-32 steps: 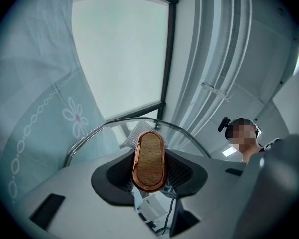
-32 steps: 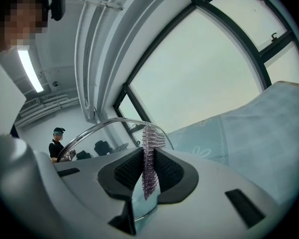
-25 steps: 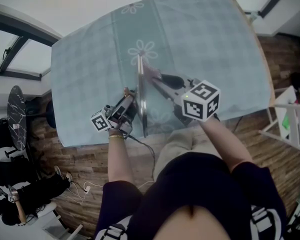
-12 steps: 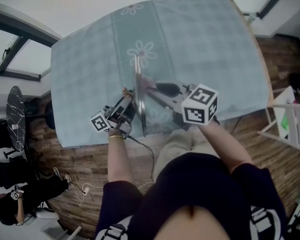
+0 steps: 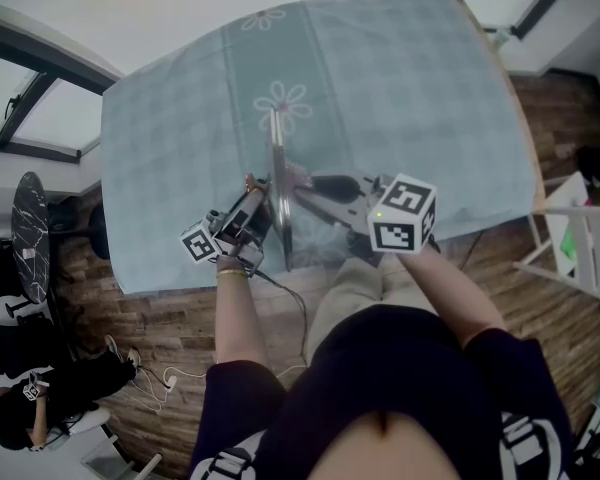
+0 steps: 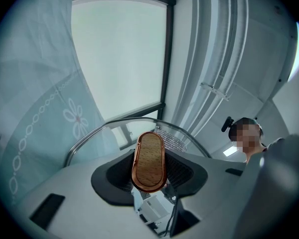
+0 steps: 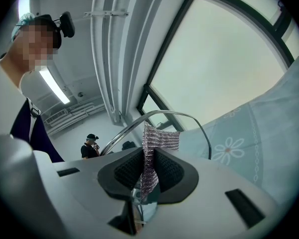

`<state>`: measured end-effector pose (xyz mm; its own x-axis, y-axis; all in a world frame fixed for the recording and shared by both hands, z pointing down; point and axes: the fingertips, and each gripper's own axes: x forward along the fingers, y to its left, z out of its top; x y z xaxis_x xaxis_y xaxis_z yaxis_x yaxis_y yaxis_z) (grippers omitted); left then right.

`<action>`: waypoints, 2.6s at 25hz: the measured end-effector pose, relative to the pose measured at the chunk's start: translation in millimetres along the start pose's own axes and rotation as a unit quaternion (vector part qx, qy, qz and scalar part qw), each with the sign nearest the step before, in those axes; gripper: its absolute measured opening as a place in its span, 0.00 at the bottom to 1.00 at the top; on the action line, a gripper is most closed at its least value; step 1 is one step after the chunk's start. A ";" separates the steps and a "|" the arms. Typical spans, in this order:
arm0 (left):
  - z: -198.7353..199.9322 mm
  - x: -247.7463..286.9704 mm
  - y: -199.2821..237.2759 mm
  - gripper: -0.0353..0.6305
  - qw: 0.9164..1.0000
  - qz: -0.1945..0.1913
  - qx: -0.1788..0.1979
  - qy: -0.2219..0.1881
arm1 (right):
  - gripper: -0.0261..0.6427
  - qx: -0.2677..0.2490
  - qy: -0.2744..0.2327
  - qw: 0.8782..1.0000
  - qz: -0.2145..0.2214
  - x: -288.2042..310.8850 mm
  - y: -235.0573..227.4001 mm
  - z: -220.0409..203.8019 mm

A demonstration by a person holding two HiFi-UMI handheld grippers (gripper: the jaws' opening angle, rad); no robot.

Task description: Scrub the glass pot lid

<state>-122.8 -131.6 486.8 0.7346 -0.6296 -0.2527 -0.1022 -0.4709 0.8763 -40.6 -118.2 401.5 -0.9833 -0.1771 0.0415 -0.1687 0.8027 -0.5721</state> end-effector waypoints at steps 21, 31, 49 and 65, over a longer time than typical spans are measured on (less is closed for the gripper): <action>0.3 -0.2 -1.2 0.30 1.000 0.000 0.005 -0.002 | 0.14 0.005 -0.019 0.998 -0.062 -12.7 -13.9 4.1; 0.7 -1.9 0.2 0.30 1.000 0.002 0.002 -0.011 | 0.14 -0.018 -0.006 0.999 -0.045 -18.6 -7.2 11.8; 2.2 -2.0 1.3 0.30 1.000 0.007 0.002 -0.020 | 0.14 0.003 0.020 1.000 0.022 -20.7 26.2 -26.0; 6.2 -3.6 2.8 0.30 0.999 0.004 -0.001 -0.032 | 0.14 0.006 0.066 0.995 0.074 -26.0 54.8 -62.0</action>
<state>-129.9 -134.4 487.7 0.6896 -0.6716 -0.2709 -0.1067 -0.4643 0.8792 -28.4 -34.3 419.9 -0.9978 0.0192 0.0635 -0.0219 0.8079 -0.5889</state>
